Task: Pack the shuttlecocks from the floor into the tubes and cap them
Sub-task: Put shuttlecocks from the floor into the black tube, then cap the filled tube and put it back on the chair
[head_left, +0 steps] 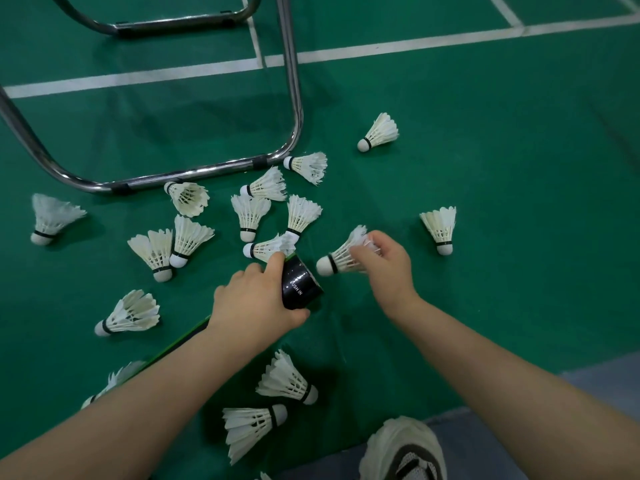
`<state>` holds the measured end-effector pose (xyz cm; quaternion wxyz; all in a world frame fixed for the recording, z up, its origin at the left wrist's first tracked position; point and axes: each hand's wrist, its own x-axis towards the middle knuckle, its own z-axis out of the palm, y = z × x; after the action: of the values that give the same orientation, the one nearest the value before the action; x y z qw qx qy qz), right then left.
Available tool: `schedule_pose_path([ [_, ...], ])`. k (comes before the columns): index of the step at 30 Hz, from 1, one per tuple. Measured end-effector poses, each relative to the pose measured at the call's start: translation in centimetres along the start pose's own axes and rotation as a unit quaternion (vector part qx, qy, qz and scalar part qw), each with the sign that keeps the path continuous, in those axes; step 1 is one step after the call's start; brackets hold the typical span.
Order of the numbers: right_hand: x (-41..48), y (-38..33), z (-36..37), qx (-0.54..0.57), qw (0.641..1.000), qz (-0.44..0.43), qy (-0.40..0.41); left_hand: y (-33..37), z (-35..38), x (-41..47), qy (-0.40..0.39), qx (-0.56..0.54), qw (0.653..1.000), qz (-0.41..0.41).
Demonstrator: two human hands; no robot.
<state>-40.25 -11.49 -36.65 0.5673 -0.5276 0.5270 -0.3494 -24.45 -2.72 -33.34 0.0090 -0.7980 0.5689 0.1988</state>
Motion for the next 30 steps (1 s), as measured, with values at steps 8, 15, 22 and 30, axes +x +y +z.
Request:
schedule_pose_path([
  [8,-1.6,-2.7,2.0,-0.111,0.969,0.060,-0.212,0.0,-0.3,-0.5,0.018,-0.032,0.999,0.011],
  [15,-1.4,-5.3,1.7,-0.096,0.869,0.177,-0.453,0.1,-1.2,-1.6,0.043,-0.046,0.997,0.047],
  [22,-2.0,-9.3,4.6,-0.201,0.843,0.097,-0.489,-1.0,-4.5,-2.5,0.068,-0.072,0.994,0.052],
  [30,-5.0,-17.8,9.4,-0.295,0.874,-0.325,-0.210,-4.2,-12.8,-4.0,0.150,-0.286,0.946,0.023],
])
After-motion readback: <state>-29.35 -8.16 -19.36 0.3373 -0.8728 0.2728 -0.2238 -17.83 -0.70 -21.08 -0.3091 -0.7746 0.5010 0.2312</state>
